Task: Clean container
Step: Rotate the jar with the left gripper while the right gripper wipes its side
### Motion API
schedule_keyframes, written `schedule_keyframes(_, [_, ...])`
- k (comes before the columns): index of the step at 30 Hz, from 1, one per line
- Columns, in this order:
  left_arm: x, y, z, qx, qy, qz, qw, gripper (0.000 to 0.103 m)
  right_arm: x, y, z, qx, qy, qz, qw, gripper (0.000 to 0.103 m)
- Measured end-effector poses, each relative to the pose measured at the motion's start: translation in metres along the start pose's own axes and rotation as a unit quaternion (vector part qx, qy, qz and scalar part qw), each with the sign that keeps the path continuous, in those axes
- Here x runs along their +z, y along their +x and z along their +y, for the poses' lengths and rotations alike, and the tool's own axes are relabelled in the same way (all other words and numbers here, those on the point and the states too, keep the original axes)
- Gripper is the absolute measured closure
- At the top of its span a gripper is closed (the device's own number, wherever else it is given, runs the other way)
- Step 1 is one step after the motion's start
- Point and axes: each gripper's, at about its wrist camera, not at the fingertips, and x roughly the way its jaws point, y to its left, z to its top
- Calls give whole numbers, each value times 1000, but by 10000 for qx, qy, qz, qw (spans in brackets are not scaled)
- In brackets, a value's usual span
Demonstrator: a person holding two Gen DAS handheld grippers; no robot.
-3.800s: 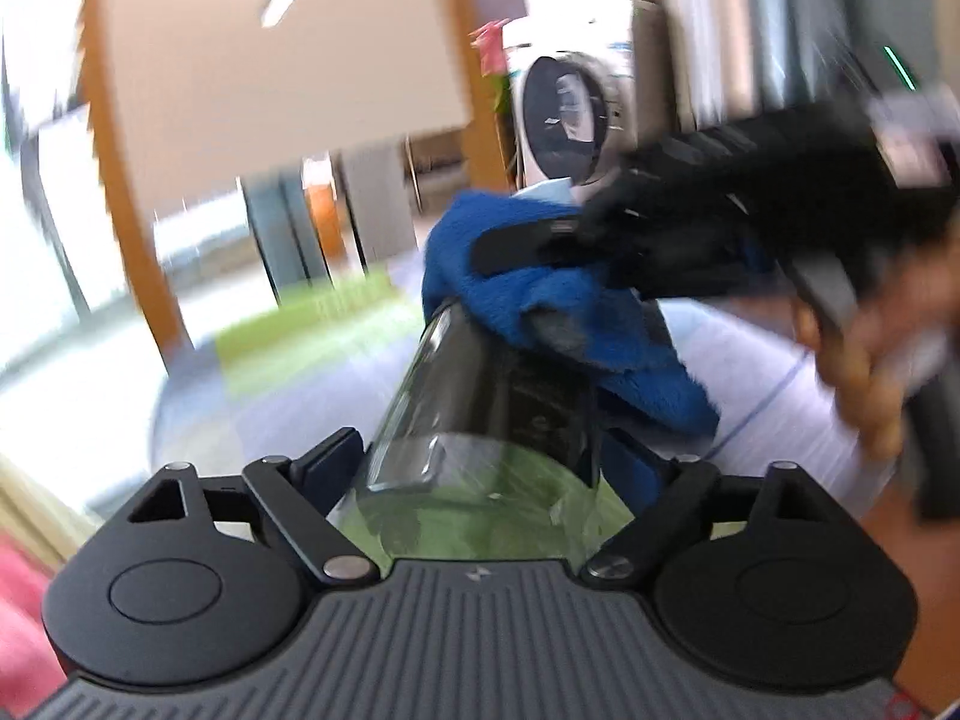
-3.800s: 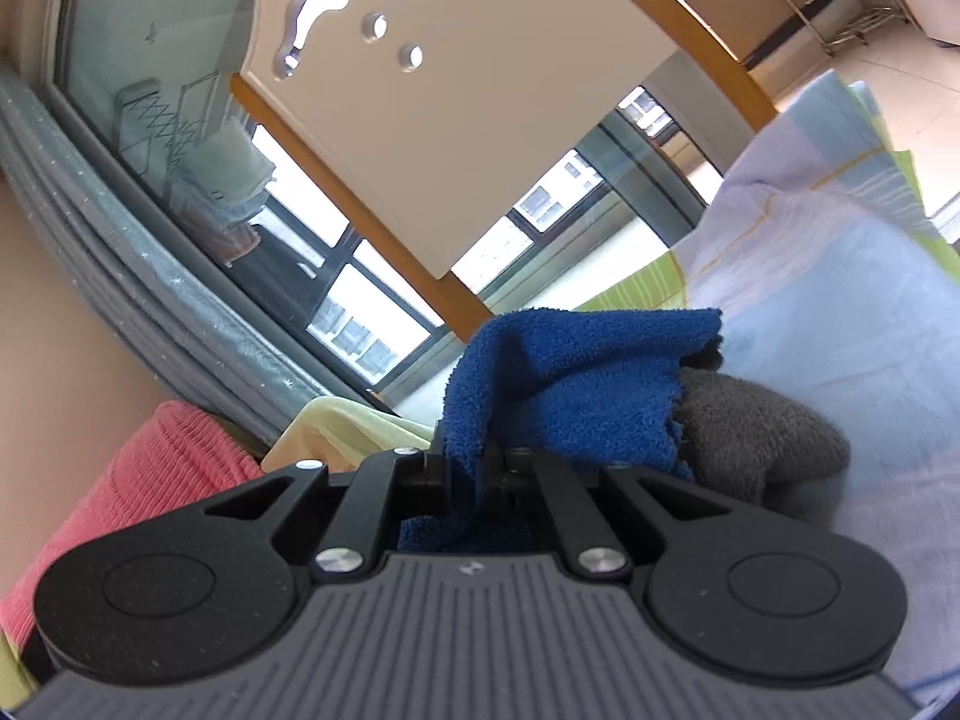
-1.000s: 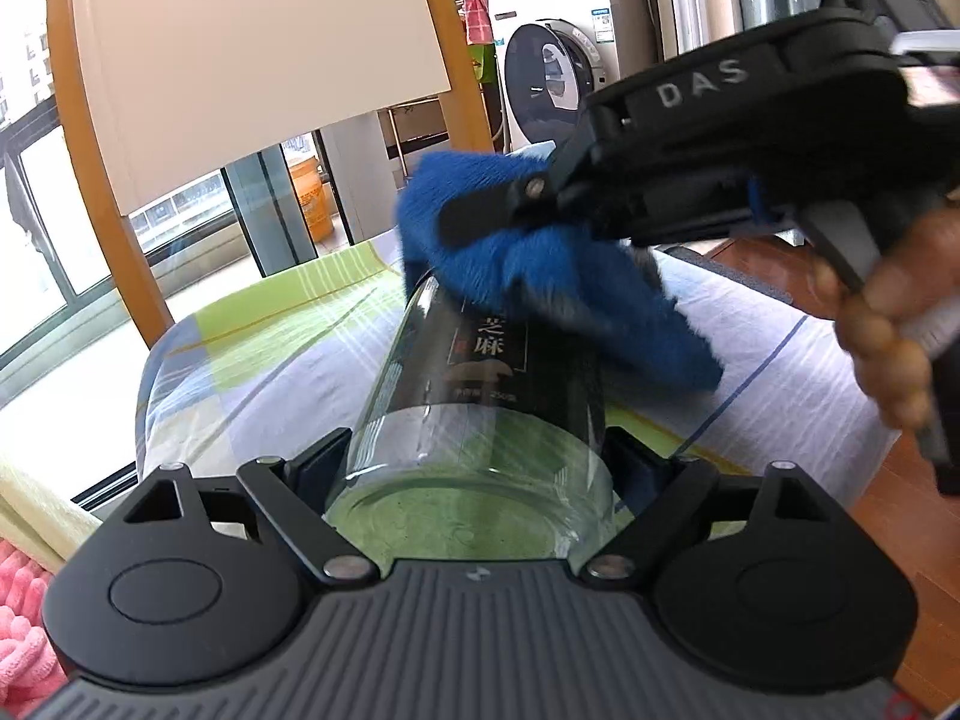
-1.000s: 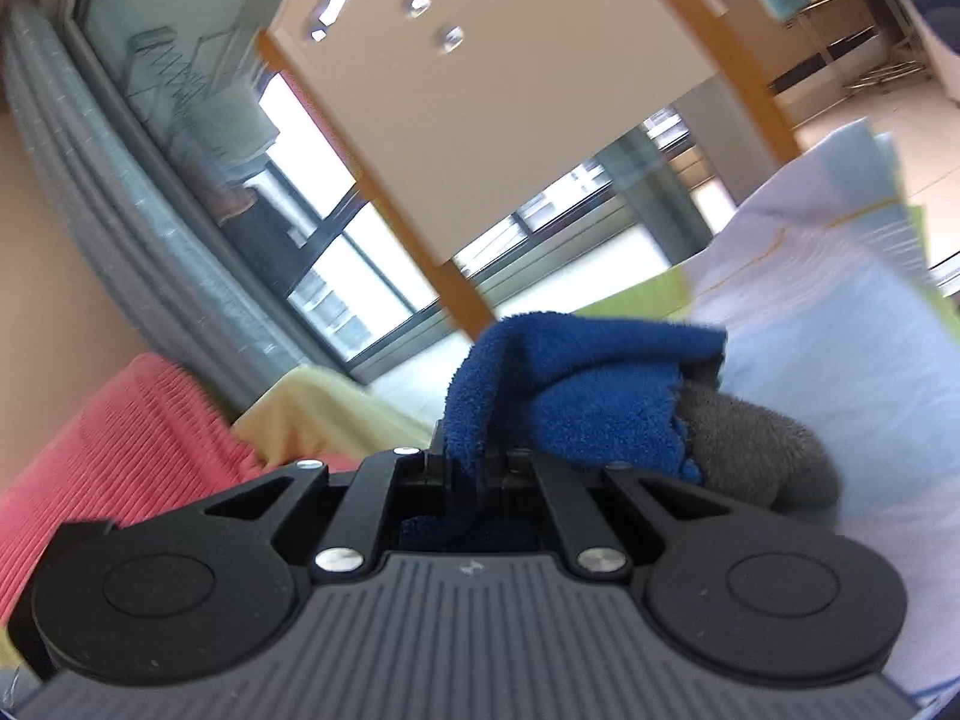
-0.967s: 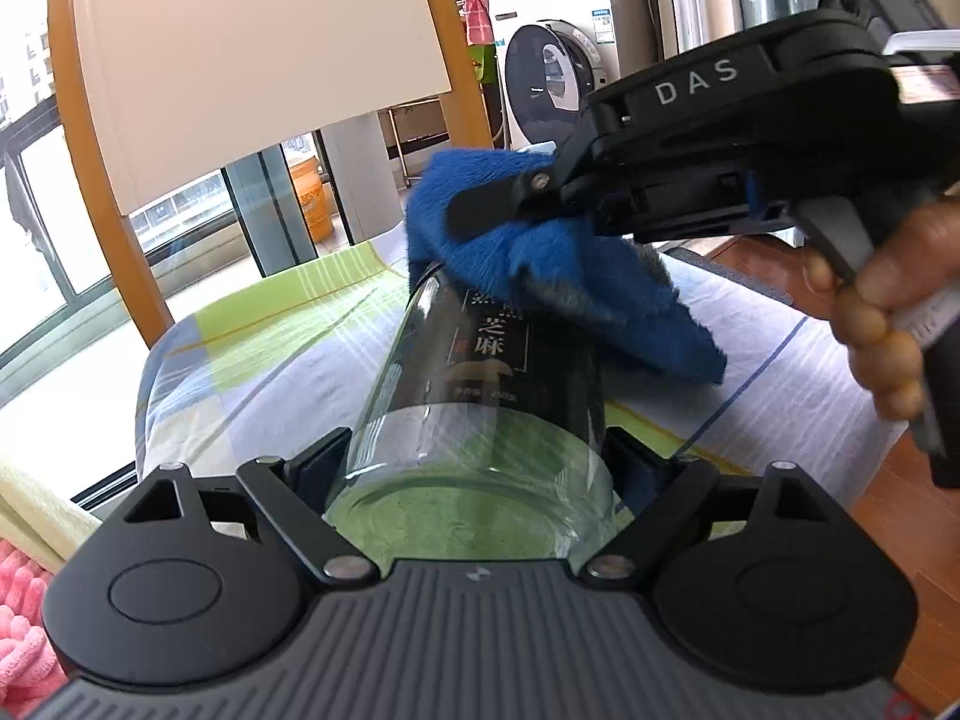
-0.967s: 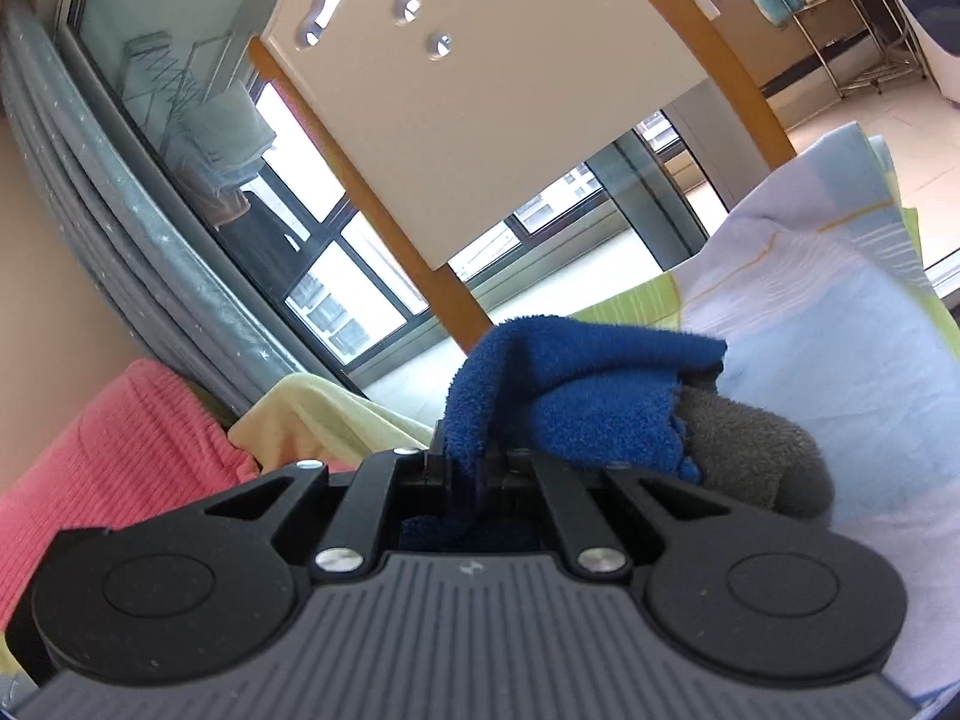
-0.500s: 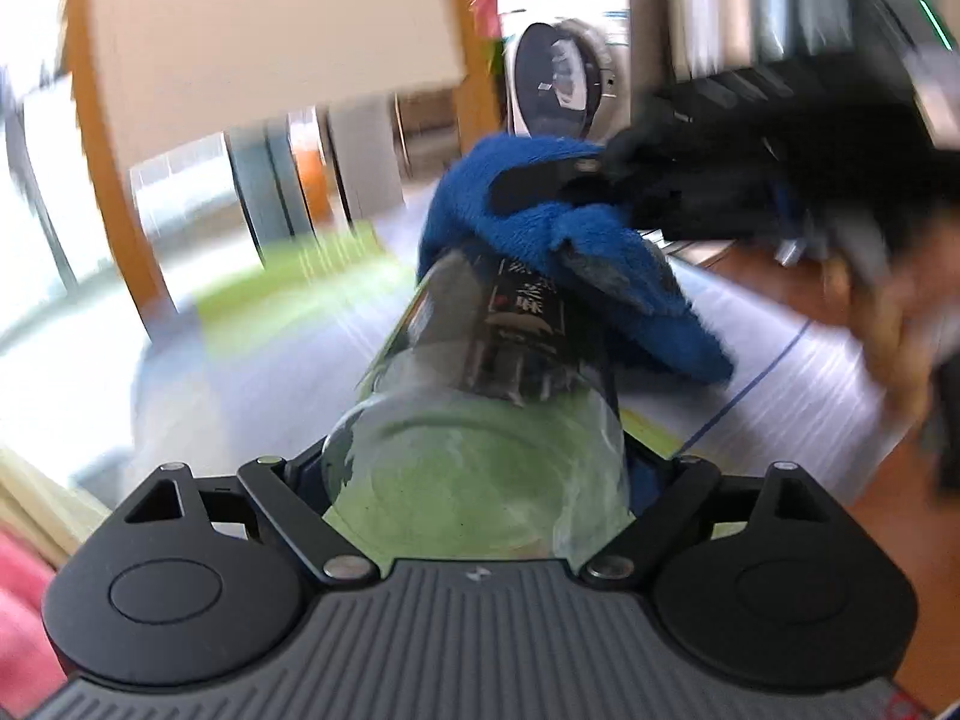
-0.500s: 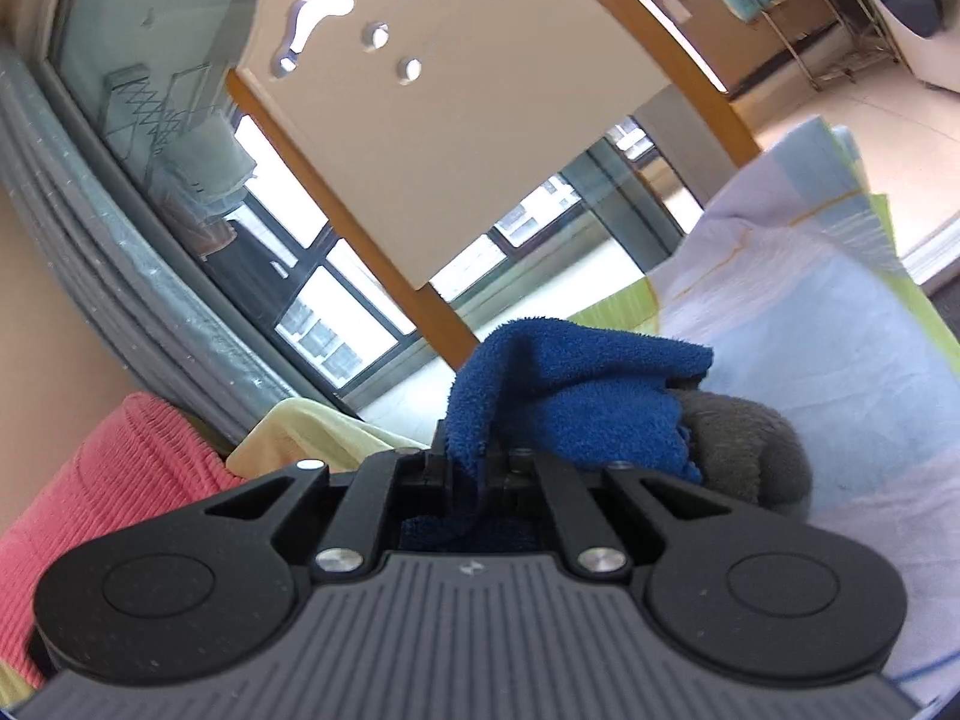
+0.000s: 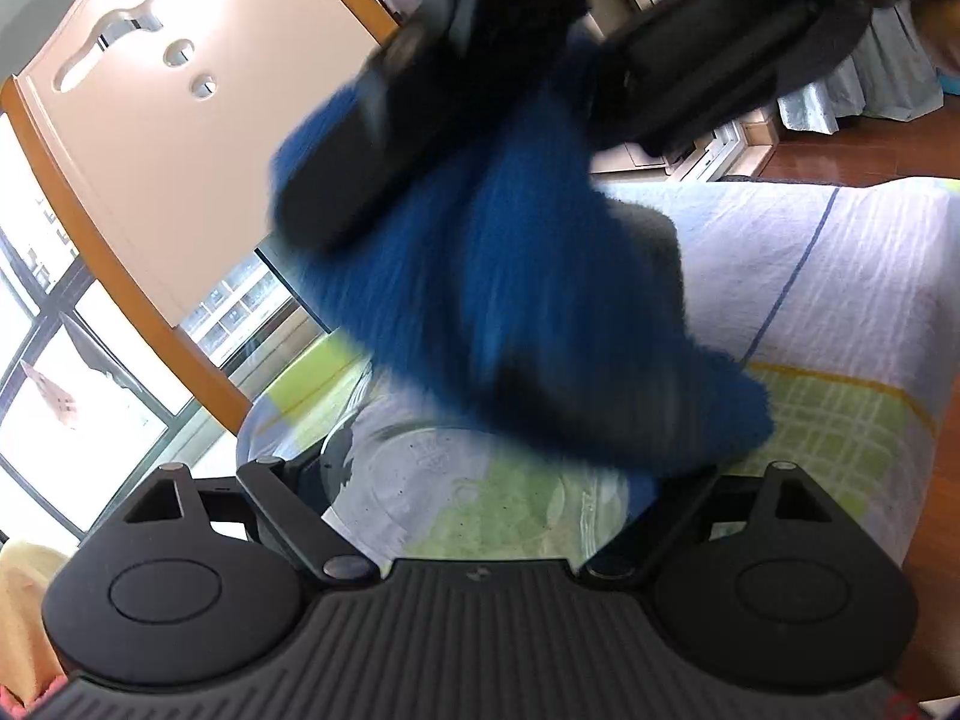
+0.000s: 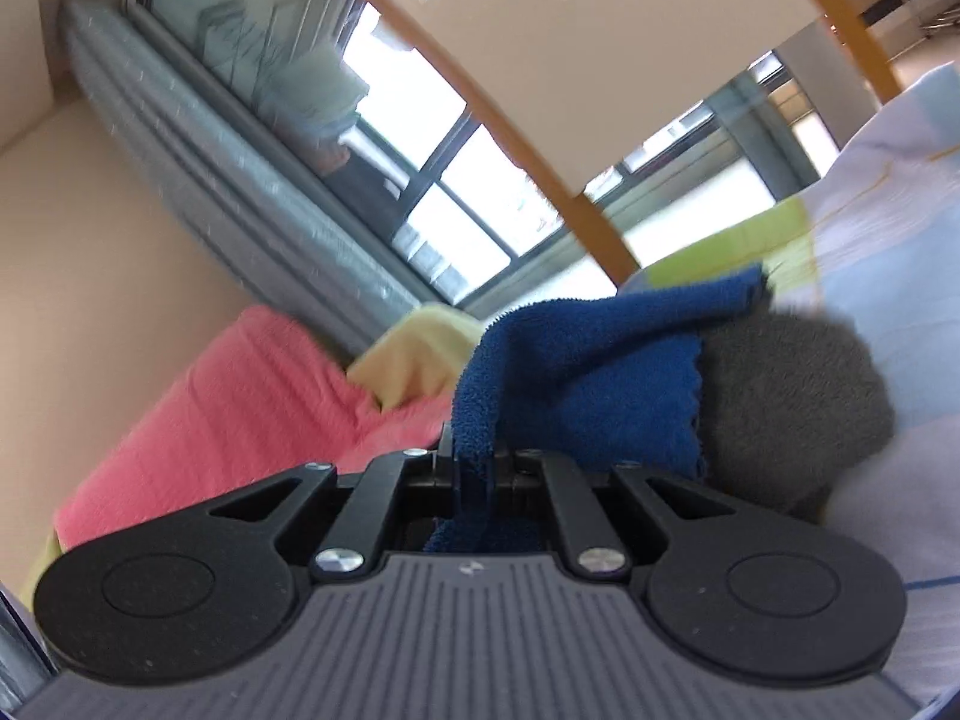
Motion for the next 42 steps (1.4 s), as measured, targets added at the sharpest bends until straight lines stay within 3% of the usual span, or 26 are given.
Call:
schedule_keyframes(6, [-4, 5, 6, -112, -129, 153, 9997, 15, 2, 10, -18, -154, 166, -122, 9997, 100])
schedule_keyframes(16, [-8, 8, 15, -166, -233, 106, 9995, 15, 38, 6, -49, -865, -103, -522, 9948, 101])
schedule_keyframes(20, [-10, 13, 27, -448, -709, 228, 9962, 15, 41, 12, -45, -877, -209, -407, 9951, 101])
schedule_keyframes(22, [-12, 15, 51, -1005, -1582, 280, 9819, 14, 40, 11, -44, -867, -195, -429, 9951, 101])
schedule_keyframes(24, [-18, 16, 85, -1603, -2624, 197, 9513, 13, 38, 8, -47, -834, -71, -503, 9952, 101])
schedule_keyframes(26, [-19, 18, 107, -1892, -3354, 226, 9226, 12, 36, 2, -49, -843, 23, -584, 9947, 101])
schedule_keyframes(28, [-24, 23, 113, -2055, -3532, 344, 9120, 8, 33, -3, -50, -863, 92, -651, 9941, 101])
schedule_keyframes(29, [-23, 24, 110, -2072, -3460, 383, 9143, 9, 31, -6, -49, -876, 108, -671, 9938, 101])
schedule_keyframes(33, [-12, 9, 82, -1572, -2398, 232, 9577, 11, 26, -17, -48, -1023, 164, -782, 9915, 101])
schedule_keyframes(37, [2, -20, 37, -753, -1122, -5, 9908, 12, 21, -28, -39, -936, 171, -673, 9932, 96])
schedule_keyframes(39, [3, -24, 22, -455, -594, -25, 9972, 12, 14, -28, -28, -557, 109, -542, 9969, 96])
schedule_keyframes(42, [3, -25, 18, -442, -481, 17, 9979, 13, 2, -19, -16, -138, 55, -266, 9995, 96])
